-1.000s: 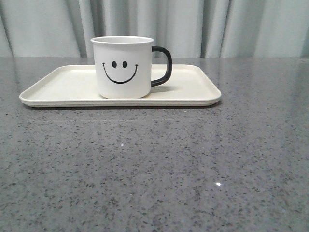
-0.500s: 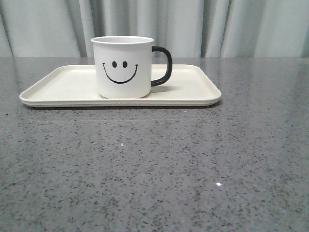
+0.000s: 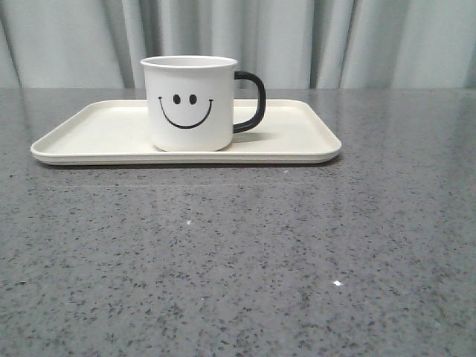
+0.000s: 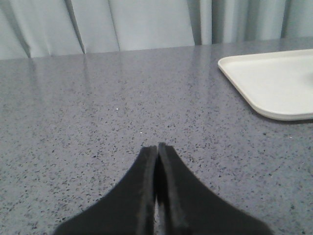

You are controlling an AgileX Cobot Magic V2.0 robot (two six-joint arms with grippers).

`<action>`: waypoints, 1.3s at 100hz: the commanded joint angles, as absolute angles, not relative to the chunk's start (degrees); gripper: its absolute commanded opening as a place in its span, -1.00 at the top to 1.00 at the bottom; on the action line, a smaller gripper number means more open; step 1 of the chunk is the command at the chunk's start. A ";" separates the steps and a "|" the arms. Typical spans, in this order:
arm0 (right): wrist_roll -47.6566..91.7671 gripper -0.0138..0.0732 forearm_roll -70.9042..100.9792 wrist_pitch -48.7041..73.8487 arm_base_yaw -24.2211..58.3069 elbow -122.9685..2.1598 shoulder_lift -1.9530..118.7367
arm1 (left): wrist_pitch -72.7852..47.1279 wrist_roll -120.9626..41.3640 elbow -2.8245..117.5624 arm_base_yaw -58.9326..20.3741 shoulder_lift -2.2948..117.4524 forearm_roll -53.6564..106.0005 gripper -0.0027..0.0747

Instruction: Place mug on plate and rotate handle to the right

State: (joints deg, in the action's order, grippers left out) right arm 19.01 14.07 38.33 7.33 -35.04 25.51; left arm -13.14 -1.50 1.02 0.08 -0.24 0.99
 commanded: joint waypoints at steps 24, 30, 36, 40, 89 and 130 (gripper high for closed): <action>19.06 0.84 14.42 34.59 7.00 -36.38 25.91 | -4.17 3.45 -0.61 -0.34 -1.93 -4.32 0.98; 19.06 0.84 14.42 34.59 7.00 -36.38 25.91 | -4.46 3.45 -0.61 -0.34 -1.93 -4.32 0.98; 19.06 0.84 14.42 34.59 7.00 -36.38 25.91 | -4.20 3.45 -0.61 -0.34 -1.93 -4.32 0.98; 19.06 0.84 14.42 34.59 7.00 -36.38 25.91 | -4.20 3.45 -0.61 -0.34 -1.93 -4.32 0.98; 19.06 0.84 14.42 34.59 7.00 -36.38 25.91 | -4.43 3.45 -0.61 -0.34 -1.93 -4.21 0.98; 19.06 0.84 14.42 34.59 7.00 -36.38 25.91 | -4.43 3.45 -0.61 -0.34 -1.93 -4.21 0.98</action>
